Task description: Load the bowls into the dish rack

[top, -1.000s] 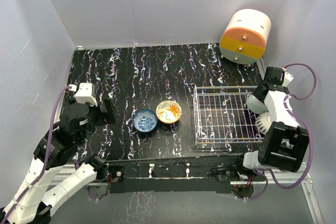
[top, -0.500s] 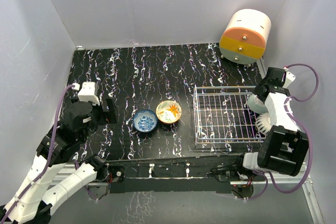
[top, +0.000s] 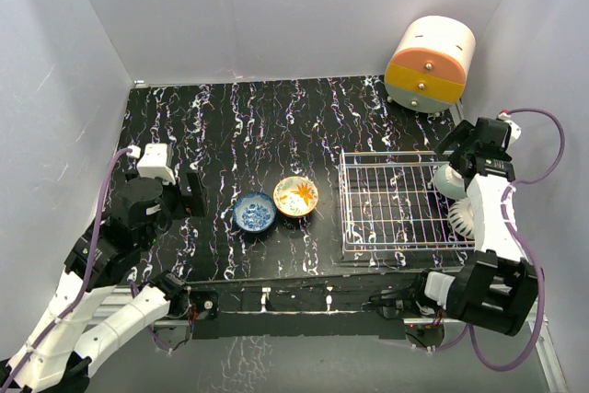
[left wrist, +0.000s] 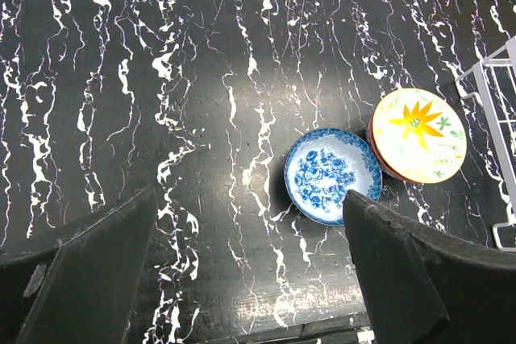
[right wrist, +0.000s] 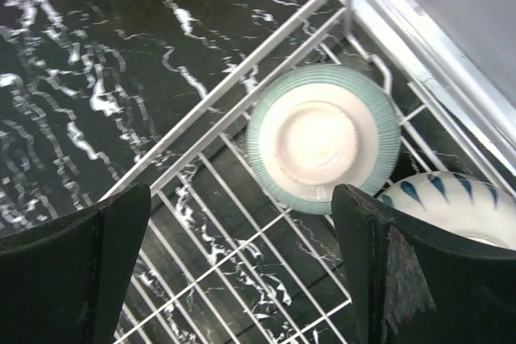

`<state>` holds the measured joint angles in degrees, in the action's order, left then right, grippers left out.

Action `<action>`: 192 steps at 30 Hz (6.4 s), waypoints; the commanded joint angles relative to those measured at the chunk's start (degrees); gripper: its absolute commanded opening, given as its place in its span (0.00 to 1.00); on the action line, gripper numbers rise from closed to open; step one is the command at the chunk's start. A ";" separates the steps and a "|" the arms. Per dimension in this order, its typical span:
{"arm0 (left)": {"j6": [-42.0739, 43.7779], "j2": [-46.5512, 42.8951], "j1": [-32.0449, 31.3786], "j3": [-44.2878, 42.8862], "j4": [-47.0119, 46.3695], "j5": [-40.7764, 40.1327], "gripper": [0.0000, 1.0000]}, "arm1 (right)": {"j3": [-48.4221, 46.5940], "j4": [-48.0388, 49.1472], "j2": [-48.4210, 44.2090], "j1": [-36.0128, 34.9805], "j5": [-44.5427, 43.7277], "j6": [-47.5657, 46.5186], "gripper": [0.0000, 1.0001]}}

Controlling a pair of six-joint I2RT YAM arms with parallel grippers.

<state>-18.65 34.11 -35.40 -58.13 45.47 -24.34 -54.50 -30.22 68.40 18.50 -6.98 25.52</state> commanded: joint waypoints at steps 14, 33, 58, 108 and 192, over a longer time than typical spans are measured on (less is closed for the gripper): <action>-2.18 1.62 -0.29 -3.74 2.13 -2.29 0.97 | -12.13 -3.55 -3.22 -48.29 -7.61 6.01 0.97; -3.76 0.58 -0.29 -12.05 6.82 -9.75 0.97 | -20.37 12.82 25.92 -83.70 1.12 -6.56 0.94; -5.15 -5.25 -0.33 -13.63 7.85 -16.11 0.97 | -29.73 12.53 47.84 -85.52 -0.45 -10.52 0.42; -4.11 -5.20 -0.29 -13.59 7.79 -13.48 0.97 | 16.46 40.39 -18.43 -20.56 40.78 25.34 0.08; -4.08 -4.54 -0.29 -9.27 4.33 -11.99 0.97 | 11.45 -0.76 -15.58 -4.86 18.99 -0.83 0.66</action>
<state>-23.59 28.58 -35.40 -68.12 52.03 -36.86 -37.65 -26.59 54.04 14.59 17.37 30.41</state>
